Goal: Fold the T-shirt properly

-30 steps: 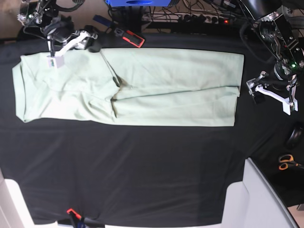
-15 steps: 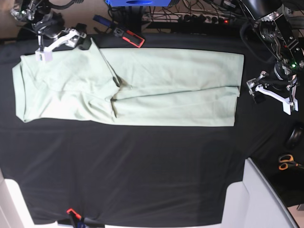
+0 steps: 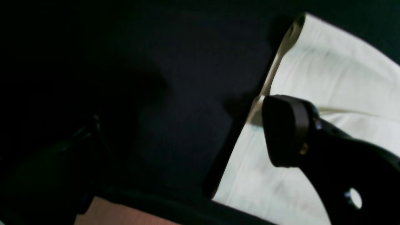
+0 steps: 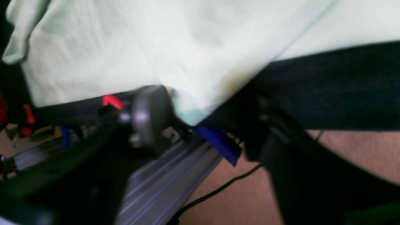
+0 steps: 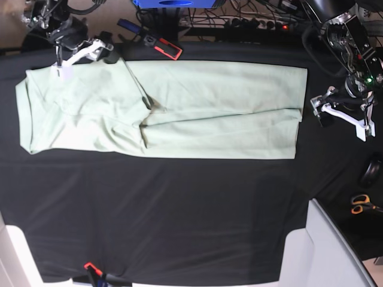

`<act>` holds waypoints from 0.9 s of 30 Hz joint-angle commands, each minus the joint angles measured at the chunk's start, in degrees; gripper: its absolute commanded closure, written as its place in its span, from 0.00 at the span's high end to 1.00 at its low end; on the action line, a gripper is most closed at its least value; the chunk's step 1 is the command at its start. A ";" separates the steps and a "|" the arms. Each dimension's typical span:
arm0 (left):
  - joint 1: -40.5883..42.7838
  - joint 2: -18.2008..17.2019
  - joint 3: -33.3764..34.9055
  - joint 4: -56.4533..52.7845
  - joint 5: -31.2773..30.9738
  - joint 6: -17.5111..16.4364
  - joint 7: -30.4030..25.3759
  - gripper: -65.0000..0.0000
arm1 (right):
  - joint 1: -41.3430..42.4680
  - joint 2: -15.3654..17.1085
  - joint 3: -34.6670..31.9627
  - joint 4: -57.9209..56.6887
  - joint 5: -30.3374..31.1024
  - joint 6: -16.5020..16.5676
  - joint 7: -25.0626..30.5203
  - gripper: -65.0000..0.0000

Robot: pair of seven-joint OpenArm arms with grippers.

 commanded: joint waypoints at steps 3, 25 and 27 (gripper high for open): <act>-0.49 -0.76 -0.19 0.89 -0.31 -0.21 -0.88 0.95 | -0.39 -0.06 0.01 0.30 0.12 -0.01 -0.53 0.20; -0.84 -0.84 -0.19 0.89 -0.48 -0.21 -0.88 0.95 | 3.22 0.03 0.01 7.51 -0.05 -3.96 -7.22 0.00; -0.84 -0.84 -0.19 0.89 -0.48 -0.21 -0.88 0.95 | 4.10 0.20 -0.08 7.68 0.03 -4.93 -7.92 0.00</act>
